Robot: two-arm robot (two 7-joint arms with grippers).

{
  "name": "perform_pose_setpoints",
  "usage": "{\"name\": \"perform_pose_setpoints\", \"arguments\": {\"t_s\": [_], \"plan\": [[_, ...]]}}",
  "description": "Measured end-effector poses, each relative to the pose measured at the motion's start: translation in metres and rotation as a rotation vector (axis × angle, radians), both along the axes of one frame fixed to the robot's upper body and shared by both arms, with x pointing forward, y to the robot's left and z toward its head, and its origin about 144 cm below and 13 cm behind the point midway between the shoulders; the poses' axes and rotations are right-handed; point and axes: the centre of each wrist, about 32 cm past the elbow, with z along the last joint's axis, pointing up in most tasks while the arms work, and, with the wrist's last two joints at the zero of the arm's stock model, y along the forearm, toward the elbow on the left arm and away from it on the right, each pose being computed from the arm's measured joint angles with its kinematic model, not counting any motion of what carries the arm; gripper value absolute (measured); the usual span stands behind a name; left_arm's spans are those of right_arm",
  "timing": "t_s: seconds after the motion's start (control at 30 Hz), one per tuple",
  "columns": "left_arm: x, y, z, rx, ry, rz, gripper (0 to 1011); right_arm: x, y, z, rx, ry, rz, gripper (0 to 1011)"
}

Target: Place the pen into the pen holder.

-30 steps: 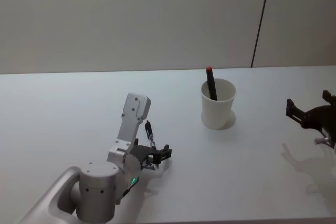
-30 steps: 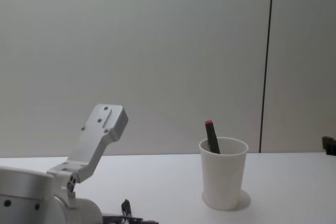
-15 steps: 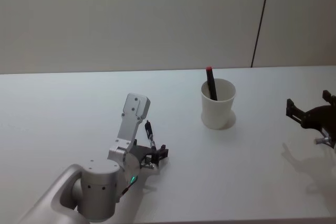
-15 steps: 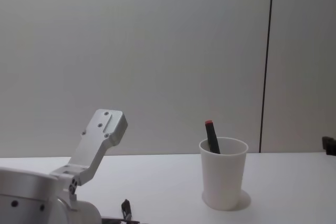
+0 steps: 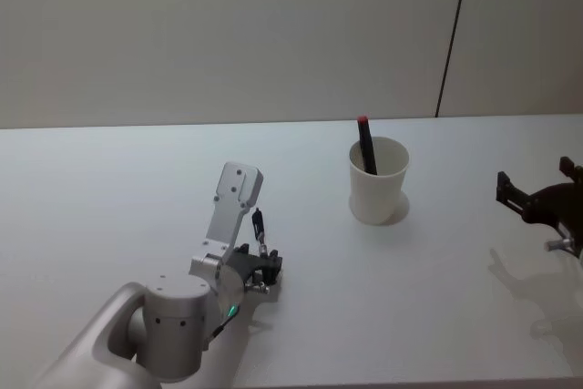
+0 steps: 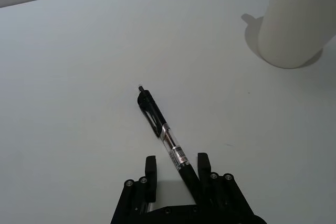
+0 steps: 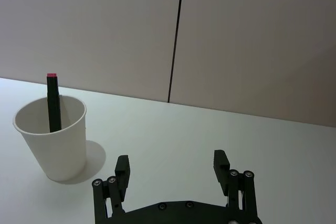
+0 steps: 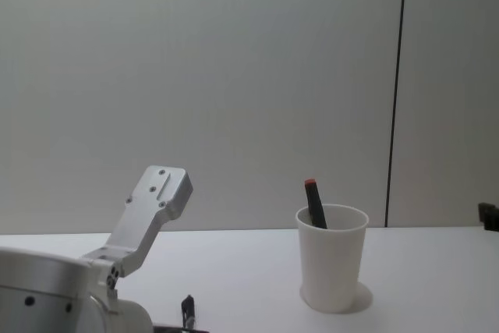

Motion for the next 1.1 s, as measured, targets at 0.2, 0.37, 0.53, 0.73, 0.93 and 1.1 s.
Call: {"name": "perform_pose_setpoints", "arguments": {"t_s": [0.2, 0.37, 0.53, 0.73, 0.93, 1.1], "plan": [[0.0005, -0.0004, -0.0003, 0.000, 0.003, 0.000, 345, 0.0000, 0.0000, 0.0000, 0.000, 0.000, 0.000, 1001], [0.0003, -0.0005, -0.0005, 0.001, 0.005, 0.001, 203, 0.0000, 0.0000, 0.0000, 0.000, 0.000, 0.000, 1002], [-0.0002, -0.0003, -0.0011, 0.000, 0.006, 0.002, 131, 0.0000, 0.0000, 0.0000, 0.000, 0.000, 0.000, 1002], [-0.0012, -0.0002, -0.0015, -0.001, 0.006, 0.004, 131, 0.0000, 0.0000, 0.0000, 0.000, 0.000, 0.000, 1002], [-0.0032, 0.0012, -0.0014, 0.004, -0.009, 0.006, 131, 0.0000, 0.0000, 0.0000, 0.000, 0.000, 0.000, 1002], [-0.0054, 0.0032, -0.0004, 0.008, -0.043, 0.004, 130, 0.0000, 0.0000, 0.0000, 0.000, 0.000, 0.000, 1002]]}}
